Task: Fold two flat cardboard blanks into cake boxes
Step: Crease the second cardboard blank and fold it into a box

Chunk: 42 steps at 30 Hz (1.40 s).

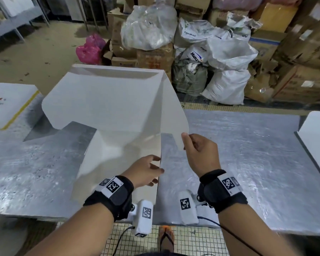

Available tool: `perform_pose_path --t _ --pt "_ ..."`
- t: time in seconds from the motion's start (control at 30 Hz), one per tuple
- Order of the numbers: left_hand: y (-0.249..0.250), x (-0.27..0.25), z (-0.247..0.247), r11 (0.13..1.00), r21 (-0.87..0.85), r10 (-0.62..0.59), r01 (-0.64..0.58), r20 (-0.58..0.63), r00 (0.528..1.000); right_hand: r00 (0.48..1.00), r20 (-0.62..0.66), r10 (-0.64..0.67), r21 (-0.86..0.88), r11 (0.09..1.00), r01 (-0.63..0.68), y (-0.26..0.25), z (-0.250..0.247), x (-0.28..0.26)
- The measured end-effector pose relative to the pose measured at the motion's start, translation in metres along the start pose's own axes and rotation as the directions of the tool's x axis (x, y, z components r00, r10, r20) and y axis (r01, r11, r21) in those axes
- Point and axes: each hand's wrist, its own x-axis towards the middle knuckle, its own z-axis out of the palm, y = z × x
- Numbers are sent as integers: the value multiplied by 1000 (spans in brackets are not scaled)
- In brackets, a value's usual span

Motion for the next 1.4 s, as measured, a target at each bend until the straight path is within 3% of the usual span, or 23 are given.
perform_pose_path --t 0.13,0.27,0.47,0.6,0.77,0.9,0.97,1.17,1.4 --pt "-9 -6 5 999 -31 -13 13 1 1000 996 75 47 26 998 -49 -10 3 -22" --pt "-11 -8 11 991 -120 -55 55 0 998 977 195 85 -77 995 -71 -15 1 -34" --pt "-14 -15 14 984 -159 -79 75 -19 997 977 215 -13 -25 1000 19 -18 5 -39" --pt "-16 -17 14 976 -212 -59 52 -27 998 904 427 2 56 998 -29 -17 5 -37" --pt "-16 -19 16 977 -203 -80 70 -43 996 851 524 -22 -4 1000 29 -24 3 -27" --pt "-15 -20 18 970 -226 -110 91 -73 991 881 462 -105 -49 988 144 -30 2 -12" --pt "-14 -22 20 970 -223 -115 92 -94 989 897 424 -129 8 990 138 -32 1 -2" --pt "-13 -27 22 972 -212 -136 107 -129 982 823 534 -191 147 980 132 -36 1 9" --pt "-16 -31 23 976 -186 -143 114 -150 978 825 522 -219 137 976 172 -33 6 6"
